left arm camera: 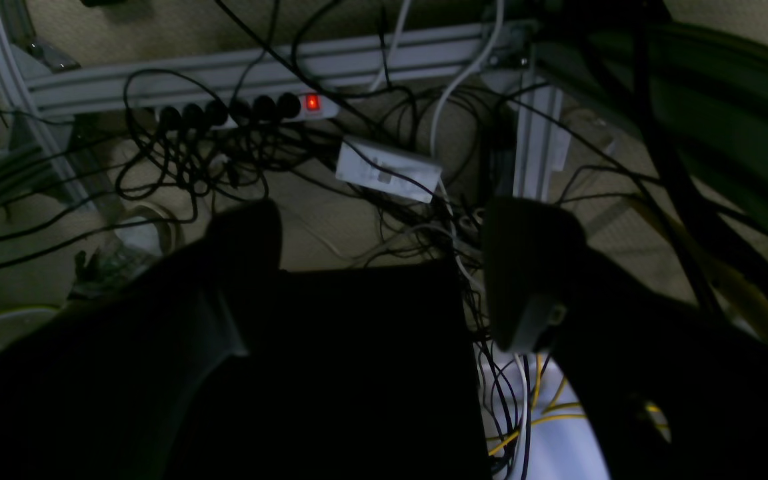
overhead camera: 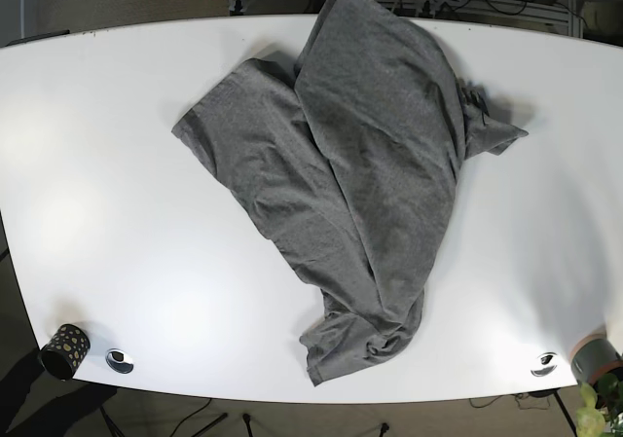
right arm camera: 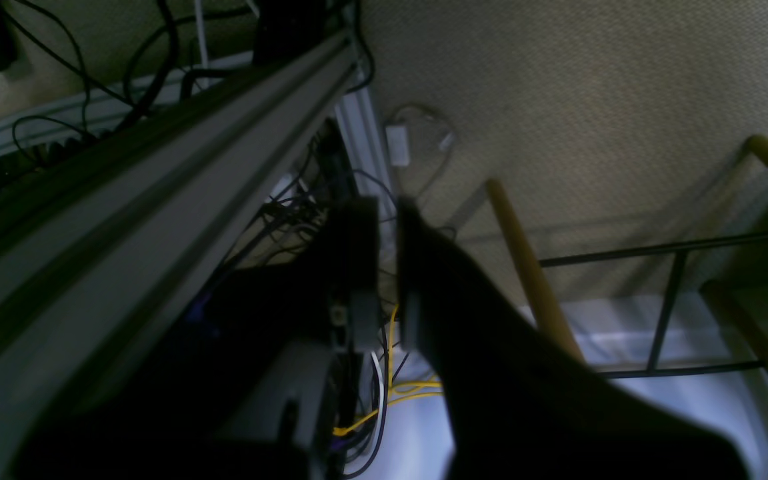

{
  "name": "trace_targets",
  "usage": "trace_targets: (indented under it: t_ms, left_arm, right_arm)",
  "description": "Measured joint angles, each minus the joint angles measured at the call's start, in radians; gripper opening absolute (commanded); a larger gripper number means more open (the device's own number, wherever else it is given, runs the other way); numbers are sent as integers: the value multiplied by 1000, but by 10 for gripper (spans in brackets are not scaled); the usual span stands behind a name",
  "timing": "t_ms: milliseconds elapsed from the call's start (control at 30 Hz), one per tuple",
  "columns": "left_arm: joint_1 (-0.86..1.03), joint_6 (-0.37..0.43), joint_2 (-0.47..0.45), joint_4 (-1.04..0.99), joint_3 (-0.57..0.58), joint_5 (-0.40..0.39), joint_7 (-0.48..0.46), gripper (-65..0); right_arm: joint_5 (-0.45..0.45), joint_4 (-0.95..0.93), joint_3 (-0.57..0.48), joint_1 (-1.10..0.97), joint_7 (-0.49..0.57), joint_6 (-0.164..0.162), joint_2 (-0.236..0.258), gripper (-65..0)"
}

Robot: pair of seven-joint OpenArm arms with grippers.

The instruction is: Fold the T-shirt properly

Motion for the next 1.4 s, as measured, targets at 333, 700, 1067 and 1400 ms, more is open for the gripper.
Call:
trace_targets:
  t_ms: [333, 700, 1067, 1400]
  left_arm:
    - [119, 0, -2, 196, 0, -3, 1, -222]
    - [188, 0, -2, 262, -5, -5, -1, -222]
    - [336, 0, -2, 488, -5, -8, 7, -222]
    - [542, -8, -19, 772, -4, -8, 17, -222]
  right_arm:
    - [0, 0, -2, -37, 64, 0, 6, -607]
    - [-4, 67, -2, -113, 66, -3, 19, -607]
    - [-157, 293, -1, -272, 61, -3, 14, -607]
    - [-164, 597, -1, -461, -33, 4, 13, -607]
